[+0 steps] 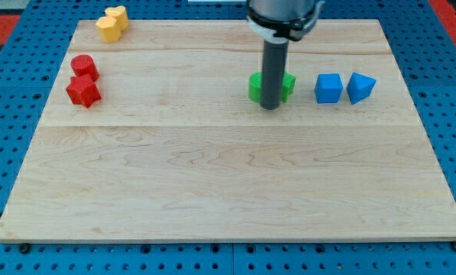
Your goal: Place the green star diagonally top right to the green circle
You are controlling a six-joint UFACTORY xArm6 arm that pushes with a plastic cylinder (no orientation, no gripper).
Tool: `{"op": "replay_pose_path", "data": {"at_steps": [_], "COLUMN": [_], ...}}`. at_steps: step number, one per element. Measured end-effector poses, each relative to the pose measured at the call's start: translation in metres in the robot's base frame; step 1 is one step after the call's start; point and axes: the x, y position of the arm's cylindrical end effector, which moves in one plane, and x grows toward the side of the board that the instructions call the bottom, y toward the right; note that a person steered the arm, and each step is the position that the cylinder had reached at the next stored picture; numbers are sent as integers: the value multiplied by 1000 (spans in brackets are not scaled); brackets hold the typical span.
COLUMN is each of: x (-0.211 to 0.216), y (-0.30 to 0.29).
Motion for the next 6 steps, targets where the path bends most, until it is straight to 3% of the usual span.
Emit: {"op": "replay_pose_path", "data": {"at_steps": [1,5,6], "x": [-15,-72,-101], "y": [19,-15,3]}}
